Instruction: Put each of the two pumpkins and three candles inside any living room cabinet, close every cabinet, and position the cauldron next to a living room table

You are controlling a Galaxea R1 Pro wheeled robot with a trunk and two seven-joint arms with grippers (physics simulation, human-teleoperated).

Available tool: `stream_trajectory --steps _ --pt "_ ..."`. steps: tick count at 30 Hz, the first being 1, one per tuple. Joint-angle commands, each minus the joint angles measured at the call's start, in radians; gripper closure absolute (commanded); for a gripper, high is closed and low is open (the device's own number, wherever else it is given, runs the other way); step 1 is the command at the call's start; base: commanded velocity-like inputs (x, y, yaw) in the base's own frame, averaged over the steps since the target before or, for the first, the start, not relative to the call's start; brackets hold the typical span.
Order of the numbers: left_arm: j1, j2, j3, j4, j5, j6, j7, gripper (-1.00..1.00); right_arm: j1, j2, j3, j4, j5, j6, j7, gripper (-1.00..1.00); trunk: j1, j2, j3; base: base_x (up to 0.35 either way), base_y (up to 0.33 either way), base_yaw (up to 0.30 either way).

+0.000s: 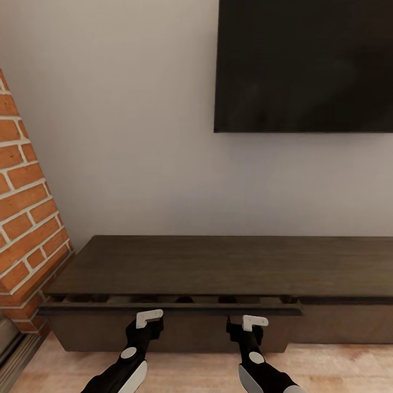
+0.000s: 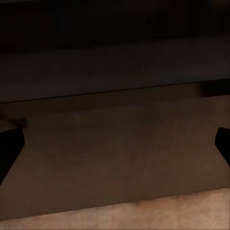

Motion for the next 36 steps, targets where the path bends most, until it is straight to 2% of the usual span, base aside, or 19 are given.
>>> stream_trajectory --steps 1,21,36 --pt "-0.002 0.001 -0.007 -0.002 0.001 -0.006 0.008 -1.0 -0.001 -0.001 0.008 0.0 -0.008 -0.004 -0.005 -1.0 0.0 0.0 -0.001 0.095 0.0 0.0" --pt "-0.002 0.001 -0.007 -0.002 0.0 -0.008 0.008 -1.0 -0.001 -0.001 0.008 0.0 -0.008 -0.004 -0.005 -1.0 0.0 0.0 -0.001 0.066 0.0 0.0" --pt "-0.002 0.001 -0.007 -0.002 0.001 -0.007 0.008 -1.0 -0.001 -0.001 0.008 0.0 -0.008 -0.004 -0.005 -1.0 0.0 0.0 -0.001 0.0 0.0 0.0"
